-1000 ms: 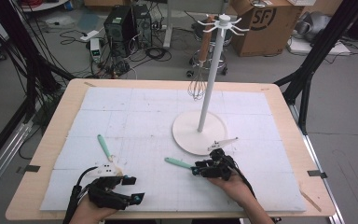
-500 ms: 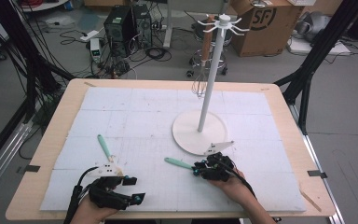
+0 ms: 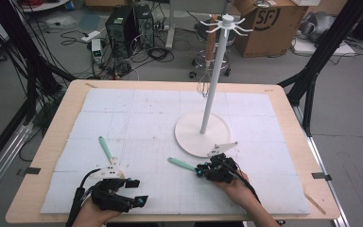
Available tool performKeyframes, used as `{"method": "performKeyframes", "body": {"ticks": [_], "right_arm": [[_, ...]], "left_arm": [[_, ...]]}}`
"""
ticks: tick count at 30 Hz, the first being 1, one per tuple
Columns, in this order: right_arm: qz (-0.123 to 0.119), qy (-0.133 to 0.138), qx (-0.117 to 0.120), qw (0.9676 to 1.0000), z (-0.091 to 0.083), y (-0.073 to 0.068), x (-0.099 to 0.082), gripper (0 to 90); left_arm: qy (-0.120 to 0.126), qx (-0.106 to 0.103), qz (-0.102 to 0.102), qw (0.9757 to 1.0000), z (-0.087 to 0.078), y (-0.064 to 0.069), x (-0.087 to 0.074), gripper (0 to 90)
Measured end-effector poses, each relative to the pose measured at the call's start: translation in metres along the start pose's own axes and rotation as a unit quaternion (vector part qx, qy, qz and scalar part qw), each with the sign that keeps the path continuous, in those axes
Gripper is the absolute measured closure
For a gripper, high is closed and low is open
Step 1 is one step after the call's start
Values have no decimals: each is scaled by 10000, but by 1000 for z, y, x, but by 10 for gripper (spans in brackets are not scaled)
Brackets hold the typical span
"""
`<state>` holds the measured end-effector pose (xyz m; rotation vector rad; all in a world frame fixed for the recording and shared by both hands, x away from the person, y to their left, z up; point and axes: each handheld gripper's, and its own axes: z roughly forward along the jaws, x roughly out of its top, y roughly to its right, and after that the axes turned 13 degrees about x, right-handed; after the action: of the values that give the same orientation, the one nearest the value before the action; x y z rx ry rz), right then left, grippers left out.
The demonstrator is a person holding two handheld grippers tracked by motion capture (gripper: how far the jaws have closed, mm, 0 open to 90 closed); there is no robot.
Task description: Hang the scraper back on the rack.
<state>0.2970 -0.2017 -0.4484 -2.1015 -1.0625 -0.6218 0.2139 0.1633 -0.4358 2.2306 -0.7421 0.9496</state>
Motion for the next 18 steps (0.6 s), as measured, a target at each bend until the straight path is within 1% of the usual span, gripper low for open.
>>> {"method": "performKeyframes", "body": {"ticks": [1, 4, 6, 7, 8, 9, 10, 11, 13, 14, 16, 17, 18], "right_arm": [[118, -6, 37, 9999, -1, 1, 1, 817], [334, 32, 81, 9994, -1, 3, 1, 822], [537, 77, 180, 9984, -3, 5, 2, 823], [687, 146, 270, 9972, -5, 8, 1, 823], [850, 207, 424, 9953, -7, 10, 1, 823], [972, 322, 523, 9934, -9, 12, 1, 823], [1047, 394, 561, 9921, -11, 13, 0, 823], [1155, 486, 715, 9895, -14, 14, 0, 823], [1266, 632, 825, 9865, -18, 16, 0, 823], [1346, 706, 929, 9840, -19, 18, 0, 823], [1445, 836, 1037, 9805, -23, 19, 0, 823], [1438, 899, 1075, 9796, -24, 20, 0, 823], [1492, 960, 1103, 9779, -27, 20, 0, 823]], "left_arm": [[3, 2, 5, 10000, 0, 0, 0, 267], [28, 1, -30, 10000, -2, -2, 0, 268], [46, 14, -45, 10000, -3, -3, 0, 269], [44, 17, -65, 10000, -3, -4, 0, 269], [62, 19, -70, 10000, -4, -4, -1, 270], [59, 16, -67, 10000, -4, -4, -1, 271], [58, 19, -63, 10000, -4, -5, 0, 271], [64, 21, -88, 9999, -4, -4, 0, 272], [74, 22, -95, 9999, -4, -5, 0, 273], [73, 18, -102, 9999, -4, -4, 0, 273], [84, 10, -92, 9999, -5, -5, 0, 274], [89, 4, -102, 9999, -5, -5, 0, 274], [88, 10, -113, 9999, -5, -5, 0, 274]]}}
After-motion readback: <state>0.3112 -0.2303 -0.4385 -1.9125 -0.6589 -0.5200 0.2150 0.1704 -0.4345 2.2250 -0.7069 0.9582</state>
